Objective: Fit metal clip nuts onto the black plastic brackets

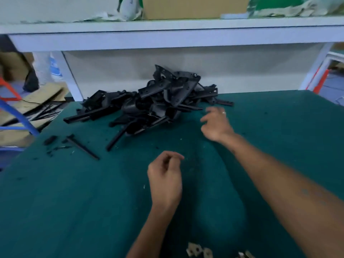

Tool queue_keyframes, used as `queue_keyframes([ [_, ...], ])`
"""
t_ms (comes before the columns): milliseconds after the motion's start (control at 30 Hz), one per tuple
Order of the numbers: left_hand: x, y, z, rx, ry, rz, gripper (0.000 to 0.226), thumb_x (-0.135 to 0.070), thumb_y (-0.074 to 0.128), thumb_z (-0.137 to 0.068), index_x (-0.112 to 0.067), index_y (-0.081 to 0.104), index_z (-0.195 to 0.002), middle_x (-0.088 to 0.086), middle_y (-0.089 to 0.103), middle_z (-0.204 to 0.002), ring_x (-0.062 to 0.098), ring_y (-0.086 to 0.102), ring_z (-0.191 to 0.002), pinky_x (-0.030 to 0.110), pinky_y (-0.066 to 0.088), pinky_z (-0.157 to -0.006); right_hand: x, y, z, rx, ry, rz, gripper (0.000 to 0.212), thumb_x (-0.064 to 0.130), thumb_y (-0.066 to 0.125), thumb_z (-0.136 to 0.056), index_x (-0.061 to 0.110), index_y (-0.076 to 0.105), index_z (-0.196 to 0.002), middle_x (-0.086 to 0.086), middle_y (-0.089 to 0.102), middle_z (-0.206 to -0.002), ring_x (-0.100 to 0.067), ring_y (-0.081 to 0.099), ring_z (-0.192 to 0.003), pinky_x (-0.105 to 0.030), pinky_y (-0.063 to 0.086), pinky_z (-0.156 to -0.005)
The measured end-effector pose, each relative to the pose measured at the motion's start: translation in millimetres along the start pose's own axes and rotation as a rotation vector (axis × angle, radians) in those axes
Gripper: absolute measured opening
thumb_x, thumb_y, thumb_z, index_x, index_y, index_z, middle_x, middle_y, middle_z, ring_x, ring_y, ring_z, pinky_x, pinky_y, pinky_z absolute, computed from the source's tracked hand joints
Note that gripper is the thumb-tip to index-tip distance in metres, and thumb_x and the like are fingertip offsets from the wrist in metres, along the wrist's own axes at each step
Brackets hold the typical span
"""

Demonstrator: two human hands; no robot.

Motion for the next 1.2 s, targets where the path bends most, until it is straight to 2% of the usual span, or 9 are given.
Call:
queue_keyframes([
  [267, 8, 14, -7, 0.134, -0.063, -0.044, 0.022, -0.017, 0.051, -0.087, -0.02, 0.061, -0.067, -0.012, 0.043, -0.048, 0.004, 0.033, -0.043, 0.019, 0.025, -0.042, -16, 13, -111, 0.182, -0.019, 0.629, 0.017, 0.019, 0.066, -0.089, 0.02, 0.074, -0.103, -0.007, -0.008, -0.17, -0.035, -0.02, -0.154, -0.062, 0.004, -0.122],
  [367, 9, 11, -11, 0.143, -0.086, -0.021, 0.022, -0.019, 0.049, -0.086, -0.02, 0.061, -0.068, -0.013, 0.041, -0.046, 0.005, 0.031, -0.041, 0.018, 0.025, -0.04, -14, 11, -119, 0.165, -0.06, 0.788, 0.007, 0.025, 0.065, -0.089, 0.023, 0.071, -0.092, -0.012, 0.028, -0.154, -0.032, 0.02, -0.149, -0.061, 0.01, -0.119],
  [433, 10, 11, -12, 0.138, -0.095, -0.024, 0.023, -0.017, 0.049, -0.088, -0.02, 0.062, -0.069, -0.013, 0.041, -0.046, 0.006, 0.032, -0.04, 0.018, 0.024, -0.039, -6, -1, -116, 0.099, -0.128, 0.779, 0.012, 0.024, 0.062, -0.087, 0.025, 0.074, -0.089, -0.005, 0.047, -0.126, -0.026, 0.051, -0.116, -0.053, 0.026, -0.112],
  [567, 8, 11, -11, 0.179, -0.075, -0.071, 0.024, -0.017, 0.051, -0.091, -0.022, 0.063, -0.071, -0.012, 0.043, -0.046, 0.006, 0.031, -0.04, 0.02, 0.024, -0.039, -7, -47, -95, 0.032, -0.043, 0.5, 0.027, 0.013, 0.062, -0.083, 0.008, 0.057, -0.109, -0.005, 0.055, -0.094, -0.03, 0.057, -0.088, -0.032, 0.043, -0.063],
  [700, 6, 12, -9, 0.161, -0.046, -0.094, 0.027, -0.014, 0.053, -0.092, -0.02, 0.064, -0.068, -0.012, 0.043, -0.045, 0.005, 0.031, -0.039, 0.017, 0.024, -0.039, -18, -104, -56, -0.03, 0.001, 0.621, 0.019, 0.01, 0.062, -0.086, 0.001, 0.057, -0.103, 0.0, 0.035, -0.082, -0.033, 0.052, -0.094, -0.038, 0.046, -0.073],
  [867, 3, 17, -6, 0.202, 0.001, -0.129, 0.026, -0.013, 0.055, -0.095, -0.02, 0.066, -0.072, -0.012, 0.048, -0.048, 0.004, 0.034, -0.041, 0.017, 0.027, -0.041, -15, -132, 33, -0.042, 0.014, 0.761, 0.022, 0.011, 0.06, -0.086, -0.003, 0.064, -0.103, -0.012, 0.039, -0.119, -0.037, 0.046, -0.109, -0.044, 0.045, -0.081],
  [1000, -7, 27, 5, 0.326, -0.002, -0.123, 0.02, -0.024, 0.056, -0.1, -0.023, 0.072, -0.089, -0.004, 0.061, -0.066, 0.006, 0.046, -0.053, 0.023, 0.037, -0.052, 9, -105, 122, -0.054, -0.018, 0.65, 0.026, 0.017, 0.062, -0.084, 0.001, 0.067, -0.104, -0.011, 0.031, -0.122, -0.037, 0.042, -0.106, -0.045, 0.046, -0.082],
  [1100, -27, 48, 19, 0.47, -0.026, -0.065, 0.038, -0.048, 0.047, -0.104, -0.026, 0.062, -0.13, -0.021, 0.065, -0.12, -0.014, 0.058, -0.1, 0.01, 0.042, -0.084, 44, -75, 176, -0.032, -0.114, 0.395, 0.033, 0.012, 0.056, -0.081, 0.006, 0.065, -0.112, -0.01, 0.026, -0.135, -0.035, 0.037, -0.107, -0.048, 0.047, -0.092],
  [1200, -55, 54, 26, 0.379, -0.118, 0.093, 0.048, -0.057, 0.037, -0.102, -0.022, 0.067, -0.117, -0.013, 0.072, -0.111, 0.001, 0.066, -0.101, 0.022, 0.05, -0.09, 79, -55, 213, 0.007, -0.175, 0.094, 0.051, 0.012, 0.061, -0.083, 0.015, 0.06, -0.134, -0.001, 0.013, -0.151, -0.028, 0.033, -0.115, -0.047, 0.046, -0.1],
])
Point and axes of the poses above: each hand's wrist, its own z-axis away from the middle knuckle, its own y-axis out of the palm, x = y × z, the point moved 7 cm from there along -z, towards the middle knuckle
